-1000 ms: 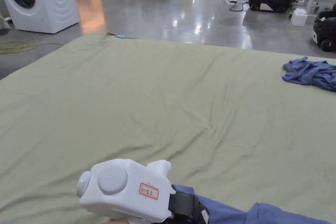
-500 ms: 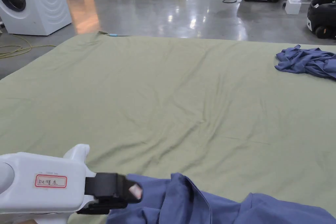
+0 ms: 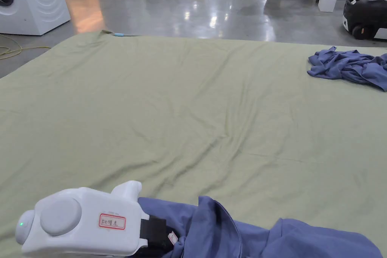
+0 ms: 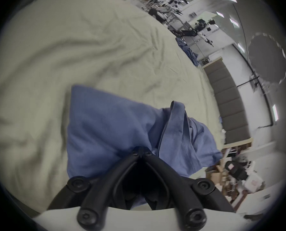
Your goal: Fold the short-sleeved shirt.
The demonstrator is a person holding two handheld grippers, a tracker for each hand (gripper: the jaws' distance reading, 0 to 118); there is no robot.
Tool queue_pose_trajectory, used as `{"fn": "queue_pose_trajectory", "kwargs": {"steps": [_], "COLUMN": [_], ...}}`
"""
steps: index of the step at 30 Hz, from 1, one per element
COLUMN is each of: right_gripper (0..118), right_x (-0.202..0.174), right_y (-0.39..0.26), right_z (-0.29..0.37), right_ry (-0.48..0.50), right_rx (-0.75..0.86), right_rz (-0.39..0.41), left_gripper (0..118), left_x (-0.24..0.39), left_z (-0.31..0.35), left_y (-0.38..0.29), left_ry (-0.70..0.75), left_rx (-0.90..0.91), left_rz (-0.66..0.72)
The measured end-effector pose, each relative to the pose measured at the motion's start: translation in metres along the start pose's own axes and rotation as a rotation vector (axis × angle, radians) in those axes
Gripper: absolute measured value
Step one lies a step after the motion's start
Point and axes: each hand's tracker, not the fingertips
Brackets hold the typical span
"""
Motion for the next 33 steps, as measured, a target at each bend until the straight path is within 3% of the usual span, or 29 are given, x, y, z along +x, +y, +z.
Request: {"fn": "queue_pose_trajectory", "kwargs": {"steps": [2, 10, 13, 18, 22, 27, 30, 33], "right_gripper": [2, 2, 2, 2, 2, 2, 2, 2], "right_x": [0.000, -0.009, -0.004, -0.006, -0.003, -0.008, -0.009, -0.009], "right_y": [-0.001, -0.001, 0.000, 0.002, 0.000, 0.002, 0.005, 0.008], "right_z": [-0.001, -0.003, -0.002, -0.004, -0.005, 0.000, 0.002, 0.004], "right_ry": [0.003, 0.018, 0.014, 0.016, 0.012, 0.034, 0.033, 0.047], "right_rx": [-0.006, -0.022, -0.021, -0.029, -0.035, -0.029, -0.019, -0.007], "right_rz": [0.001, 0.010, 0.006, 0.000, 0.001, 0.006, 0.020, 0.031], "left_gripper": [1, 1, 1, 1, 1, 1, 1, 1], "left_x": [0.012, 0.009, 0.009, 0.029, 0.051, 0.061, 0.069, 0.062], "left_z": [0.007, -0.028, -0.026, -0.028, -0.062, -0.092, -0.073, -0.017], "left_y": [0.003, 0.013, 0.010, 0.007, 0.007, -0.003, -0.012, -0.014], "left_ry": [0.054, -0.008, -0.074, -0.312, -0.251, -0.372, -0.413, -0.498], "left_rx": [0.014, -0.085, -0.071, -0.110, -0.168, -0.211, -0.211, -0.077], "left_rz": [-0.028, 0.028, 0.083, 0.094, -0.006, 0.095, 0.082, 0.066]}}
